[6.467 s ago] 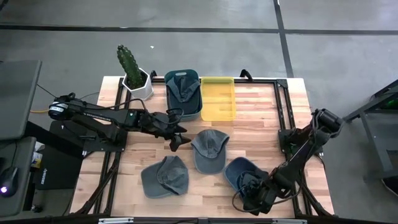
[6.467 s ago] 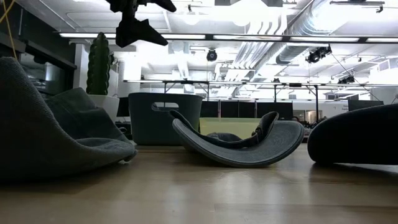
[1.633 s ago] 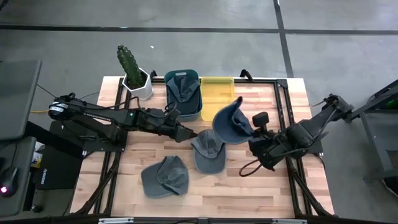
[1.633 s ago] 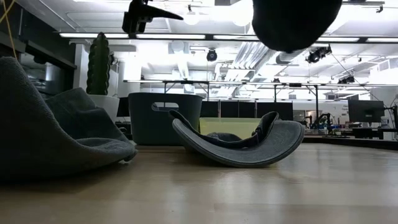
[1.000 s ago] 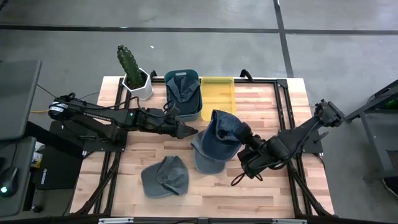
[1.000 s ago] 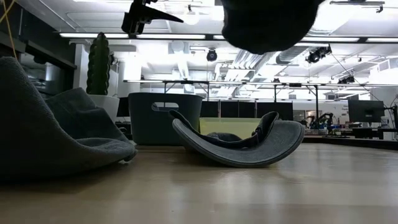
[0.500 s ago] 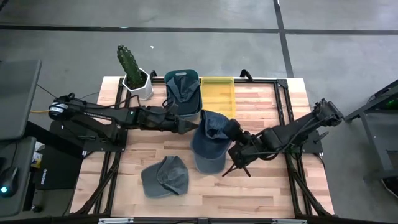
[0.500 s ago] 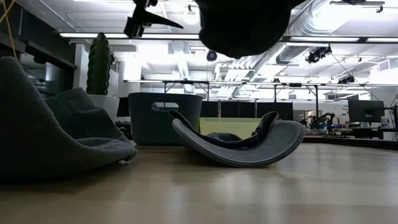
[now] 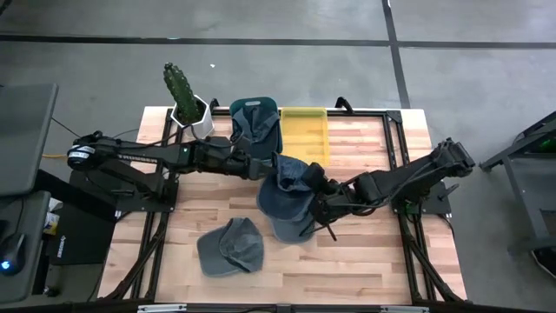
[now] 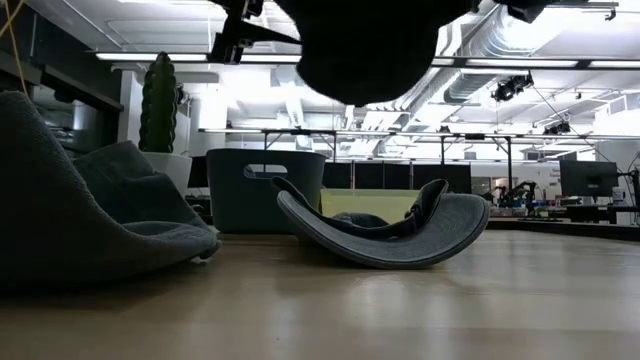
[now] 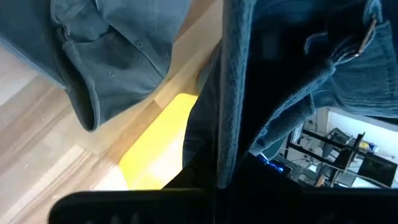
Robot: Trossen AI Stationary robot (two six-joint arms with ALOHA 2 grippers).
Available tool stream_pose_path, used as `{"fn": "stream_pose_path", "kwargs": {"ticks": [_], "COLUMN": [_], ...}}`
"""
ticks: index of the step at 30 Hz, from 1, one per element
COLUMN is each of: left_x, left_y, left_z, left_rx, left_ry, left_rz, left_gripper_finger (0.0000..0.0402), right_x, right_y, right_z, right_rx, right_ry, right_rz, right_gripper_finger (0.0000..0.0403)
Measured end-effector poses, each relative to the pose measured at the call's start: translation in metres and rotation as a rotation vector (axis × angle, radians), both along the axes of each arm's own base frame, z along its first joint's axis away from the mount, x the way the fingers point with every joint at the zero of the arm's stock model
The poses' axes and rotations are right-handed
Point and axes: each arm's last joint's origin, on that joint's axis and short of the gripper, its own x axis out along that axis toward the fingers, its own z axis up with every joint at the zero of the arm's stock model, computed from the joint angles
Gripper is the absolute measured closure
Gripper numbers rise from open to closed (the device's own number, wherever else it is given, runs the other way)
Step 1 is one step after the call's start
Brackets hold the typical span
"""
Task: Pick & Place hat
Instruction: Put the blue cap into the blue bin
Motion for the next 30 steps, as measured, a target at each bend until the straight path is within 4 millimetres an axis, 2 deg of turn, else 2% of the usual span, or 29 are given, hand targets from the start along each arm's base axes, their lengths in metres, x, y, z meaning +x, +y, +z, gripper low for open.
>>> {"fn": "stream_pose_path", "kwargs": {"ticks": [8, 14, 20, 30], "left_x": [-0.002, -0.007, -0.006, 0.022], "left_y": [0.0, 0.001, 0.001, 0.0], "left_z": [-0.007, -0.017, -0.018, -0.043], "left_rx": [-0.044, -0.091, -0.113, -0.142], "left_ry": [0.076, 0.19, 0.189, 0.22], "left_rz": [-0.028, -0.002, 0.002, -0.031], "left_gripper_finger": [0.0114, 0.0114, 0.0114, 0.0115], "right_x": [0.014, 0.017, 0.022, 0.031], "right_y": [0.0, -0.007, -0.011, -0.013], "right_z": [-0.016, -0.014, -0.013, -0.008], "right_rx": [-0.075, -0.145, -0.129, -0.116], "right_ry": [0.054, 0.044, 0.022, -0.046], "right_rz": [0.026, 0.001, 0.015, 0.042], "right_gripper_finger": [0.0393, 0.0393, 0.0393, 0.0393]}}
